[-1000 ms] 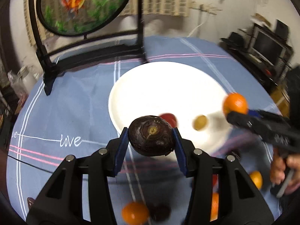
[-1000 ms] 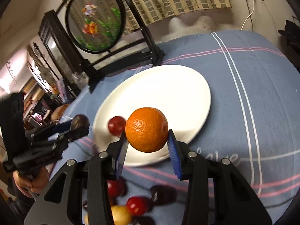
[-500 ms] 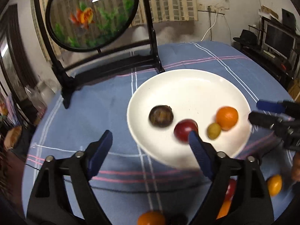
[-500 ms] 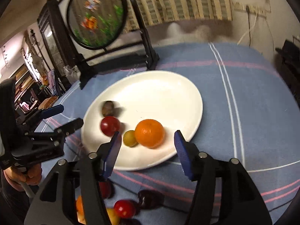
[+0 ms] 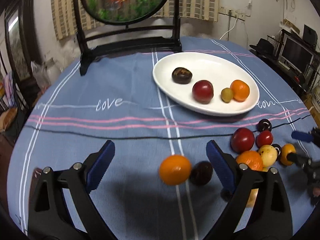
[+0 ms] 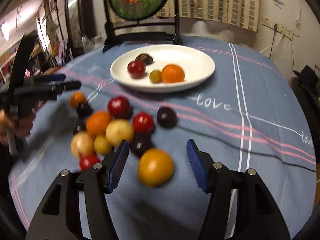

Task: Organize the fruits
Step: 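Grasp the tangerine with the left tool while the right tool grasps the yellow-orange fruit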

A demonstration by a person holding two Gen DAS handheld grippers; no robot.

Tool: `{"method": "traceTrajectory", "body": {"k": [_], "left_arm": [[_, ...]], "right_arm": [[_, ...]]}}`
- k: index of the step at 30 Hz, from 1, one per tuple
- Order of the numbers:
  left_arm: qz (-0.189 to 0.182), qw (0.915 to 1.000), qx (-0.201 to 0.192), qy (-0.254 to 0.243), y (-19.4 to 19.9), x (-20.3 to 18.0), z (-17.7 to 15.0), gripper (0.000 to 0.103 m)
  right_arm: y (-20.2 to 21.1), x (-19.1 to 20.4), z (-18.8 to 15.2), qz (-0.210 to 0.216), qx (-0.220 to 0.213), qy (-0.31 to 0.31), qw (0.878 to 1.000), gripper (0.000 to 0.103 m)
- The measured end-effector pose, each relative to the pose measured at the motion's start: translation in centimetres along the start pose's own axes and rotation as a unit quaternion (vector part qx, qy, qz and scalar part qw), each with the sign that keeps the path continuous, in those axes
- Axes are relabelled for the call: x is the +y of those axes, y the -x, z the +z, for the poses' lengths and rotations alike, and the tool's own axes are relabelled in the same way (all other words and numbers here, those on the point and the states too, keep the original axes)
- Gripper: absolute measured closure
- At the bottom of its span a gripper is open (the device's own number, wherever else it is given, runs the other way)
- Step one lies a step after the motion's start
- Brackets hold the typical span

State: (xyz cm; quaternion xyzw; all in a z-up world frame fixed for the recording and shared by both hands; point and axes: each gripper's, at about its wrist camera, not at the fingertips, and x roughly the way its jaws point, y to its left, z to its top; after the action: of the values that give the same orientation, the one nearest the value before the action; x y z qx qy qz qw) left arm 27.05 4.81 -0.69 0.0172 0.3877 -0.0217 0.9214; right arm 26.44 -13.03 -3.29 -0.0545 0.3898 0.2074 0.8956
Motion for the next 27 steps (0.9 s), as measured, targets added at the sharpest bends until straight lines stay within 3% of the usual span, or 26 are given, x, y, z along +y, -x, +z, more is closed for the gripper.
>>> {"method": "traceTrajectory", "body": {"k": [8,12,15,19,21,23,25,27], "left_arm": [[-0.004,0.9997,0.007,0.021,0.1,1.1,-0.5,0.009],[-0.011,0.9995,0.01,0.027,0.2,1.3,-0.6,0.009],[-0.018,0.9995,0.012,0.021,0.2,1.0,-0.8,0.009],[-0.026,0.9996,0.01,-0.005,0.4,0.4,-1.2,0.01],[-0.033,0.9993,0.006,-0.019,0.6,0.1,-1.5,0.02],[-0.048,0.9983,0.007,-0.033,0.8,0.1,-1.8,0.036],[-0.057,0.9973,0.008,-0.045,0.9,0.2,-2.0,0.046],[-0.064,0.9965,0.011,-0.053,0.6,0.3,-2.1,0.049]], "right_arm": [[-0.9,-0.4,-0.6,-0.004,0.018,-0.009,1.0,0.043],[-1.4,-0.7,-0.9,0.016,0.035,-0.018,0.999,0.063],[-1.2,-0.2,-1.0,0.01,0.034,-0.009,0.999,0.064],[-0.9,-1.4,-1.0,0.029,0.03,-0.044,0.998,0.064],[-0.9,-1.9,-1.0,0.024,0.031,-0.056,0.998,0.064],[-0.9,-2.3,-1.0,0.028,0.033,-0.069,0.997,0.064],[-1.0,-2.6,-1.1,0.034,0.035,-0.077,0.996,0.064],[-1.0,-2.6,-1.1,0.034,0.035,-0.079,0.996,0.064]]}}
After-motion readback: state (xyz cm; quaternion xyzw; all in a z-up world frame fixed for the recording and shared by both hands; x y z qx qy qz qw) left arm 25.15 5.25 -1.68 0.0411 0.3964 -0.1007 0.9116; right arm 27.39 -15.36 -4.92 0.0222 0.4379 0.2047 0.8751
